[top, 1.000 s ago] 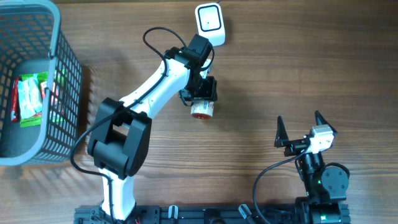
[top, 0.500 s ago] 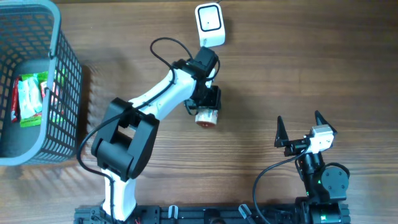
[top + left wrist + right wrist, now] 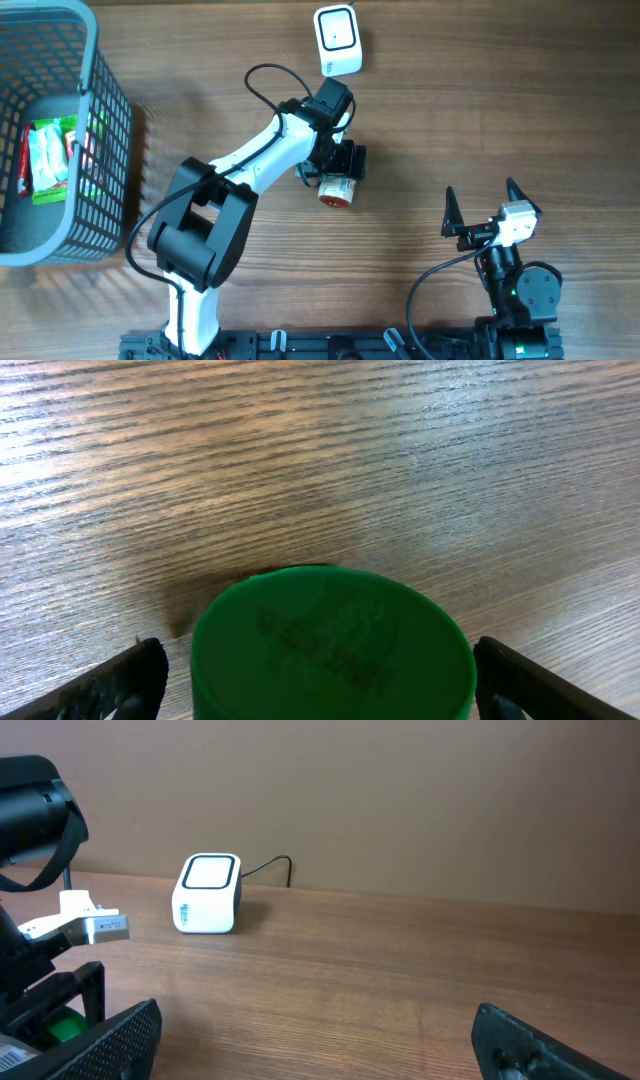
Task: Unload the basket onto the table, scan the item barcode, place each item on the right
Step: 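Lower the jar onto the table and open the left gripper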
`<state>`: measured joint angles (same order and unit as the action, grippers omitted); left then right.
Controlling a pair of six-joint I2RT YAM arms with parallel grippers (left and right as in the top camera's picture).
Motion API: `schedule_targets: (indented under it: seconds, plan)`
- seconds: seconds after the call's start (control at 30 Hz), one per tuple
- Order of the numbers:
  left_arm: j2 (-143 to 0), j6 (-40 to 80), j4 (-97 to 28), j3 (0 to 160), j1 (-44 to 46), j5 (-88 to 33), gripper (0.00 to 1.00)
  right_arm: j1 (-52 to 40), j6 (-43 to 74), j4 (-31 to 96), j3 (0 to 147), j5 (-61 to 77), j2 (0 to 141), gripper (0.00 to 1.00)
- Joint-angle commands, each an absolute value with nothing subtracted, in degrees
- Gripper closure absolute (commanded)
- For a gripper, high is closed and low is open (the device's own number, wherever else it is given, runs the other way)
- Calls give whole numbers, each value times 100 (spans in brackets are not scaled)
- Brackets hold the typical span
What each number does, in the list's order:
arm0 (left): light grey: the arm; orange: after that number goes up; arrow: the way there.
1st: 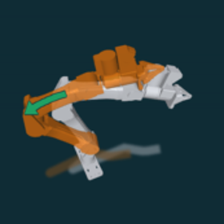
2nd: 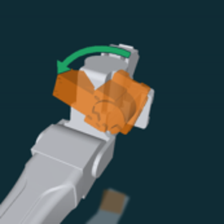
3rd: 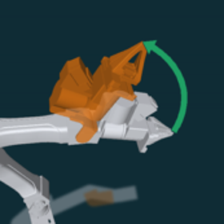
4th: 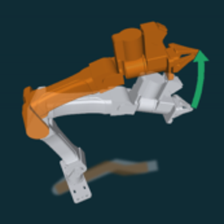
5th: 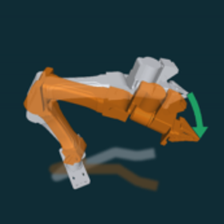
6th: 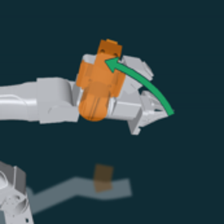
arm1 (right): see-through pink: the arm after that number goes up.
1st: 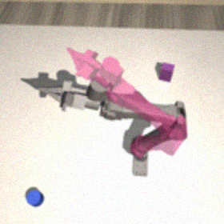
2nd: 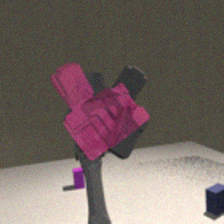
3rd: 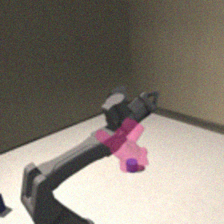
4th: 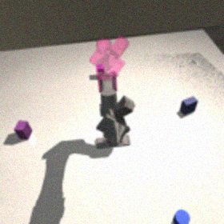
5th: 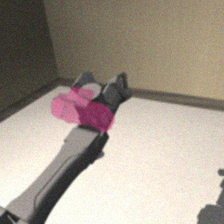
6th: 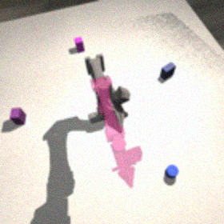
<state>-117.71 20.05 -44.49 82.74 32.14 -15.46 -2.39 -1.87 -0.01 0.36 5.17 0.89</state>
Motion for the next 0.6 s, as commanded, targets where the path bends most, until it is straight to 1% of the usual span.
schedule_targets:
  seconds: [0.0,0.13,0.37,0.57]
  plan:
    - [-11780,1962,-4434,8289,3199,-1319,6,-200,-285,-34,30,609,58,0]
    - [-11638,1699,-4436,8462,3199,-1208,6,-200,-285,-32,30,609,58,0]
    - [-11048,1684,-4434,8890,3190,-1133,6,-200,-285,-34,30,609,58,0]
    - [-10287,1678,-4466,9118,3046,-416,5,-200,-285,-32,30,609,58,0]
